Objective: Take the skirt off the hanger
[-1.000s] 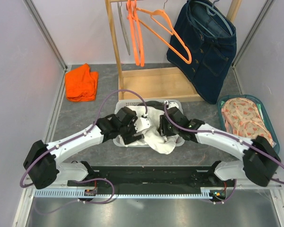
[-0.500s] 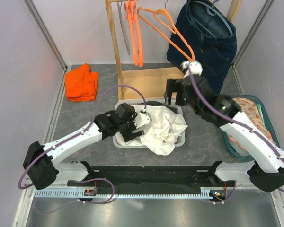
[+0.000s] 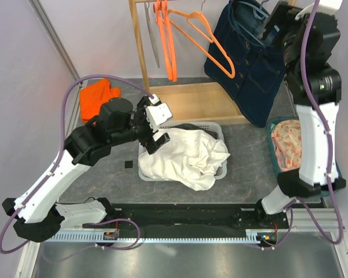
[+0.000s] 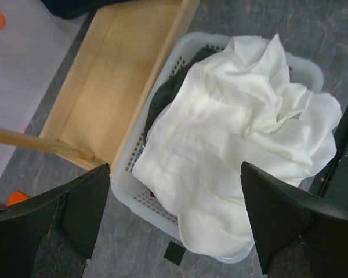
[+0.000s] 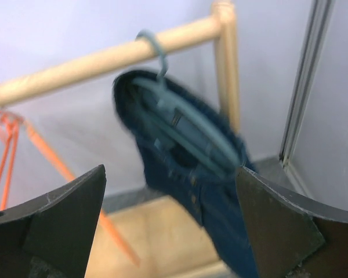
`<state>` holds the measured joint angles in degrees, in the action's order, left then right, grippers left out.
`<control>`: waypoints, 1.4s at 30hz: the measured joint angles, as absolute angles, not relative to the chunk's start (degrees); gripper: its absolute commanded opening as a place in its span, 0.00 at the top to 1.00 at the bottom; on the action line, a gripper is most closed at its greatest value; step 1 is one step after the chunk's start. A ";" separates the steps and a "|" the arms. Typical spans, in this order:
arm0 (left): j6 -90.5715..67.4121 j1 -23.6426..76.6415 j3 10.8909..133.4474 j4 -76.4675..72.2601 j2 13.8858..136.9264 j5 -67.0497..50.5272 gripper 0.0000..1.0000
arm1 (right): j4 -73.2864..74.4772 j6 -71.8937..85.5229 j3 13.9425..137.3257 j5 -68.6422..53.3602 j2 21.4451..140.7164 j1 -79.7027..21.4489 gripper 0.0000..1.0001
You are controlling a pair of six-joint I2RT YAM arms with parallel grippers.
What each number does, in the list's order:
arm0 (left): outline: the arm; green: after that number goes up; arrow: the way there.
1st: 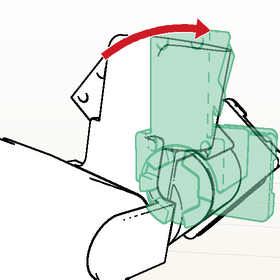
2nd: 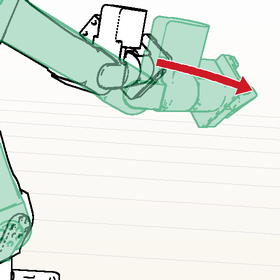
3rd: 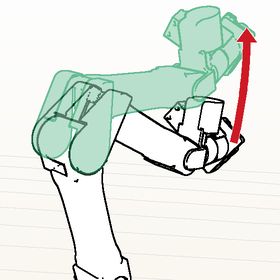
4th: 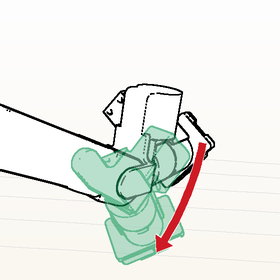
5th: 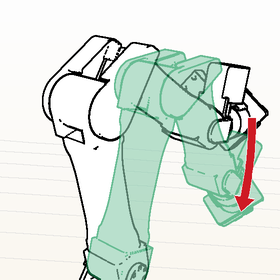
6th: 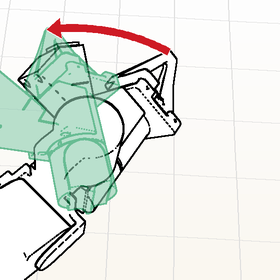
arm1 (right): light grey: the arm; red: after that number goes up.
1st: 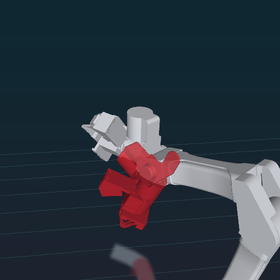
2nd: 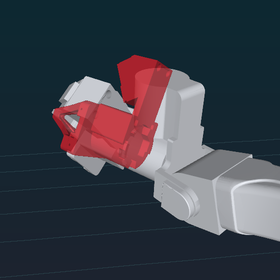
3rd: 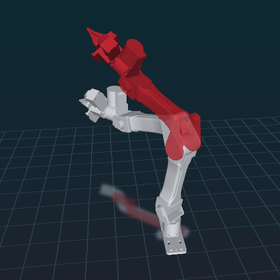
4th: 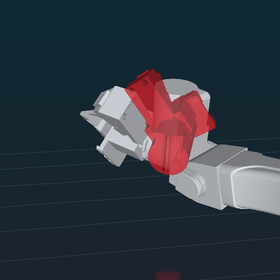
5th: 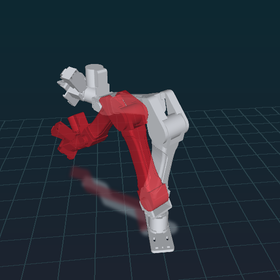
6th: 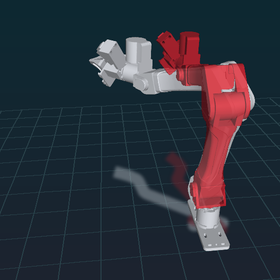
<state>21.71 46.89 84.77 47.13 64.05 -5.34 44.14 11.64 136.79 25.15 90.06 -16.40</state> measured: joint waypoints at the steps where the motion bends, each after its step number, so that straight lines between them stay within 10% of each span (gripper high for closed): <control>1: 21.71 46.89 86.17 47.57 64.14 -5.96 0.00 | 42.87 11.46 138.72 23.70 92.23 -13.52 0.02; 27: 24.36 46.85 93.38 49.60 70.13 -1.34 0.00 | 23.16 8.80 127.85 -6.28 107.20 -2.02 0.59; 34: 24.36 46.72 93.25 49.52 69.91 -1.19 0.00 | 23.97 10.57 129.40 -5.98 107.66 -4.54 0.99; 42: 24.36 46.68 90.61 49.21 68.55 0.16 0.00 | 23.09 12.95 129.86 -3.95 107.68 -5.15 1.00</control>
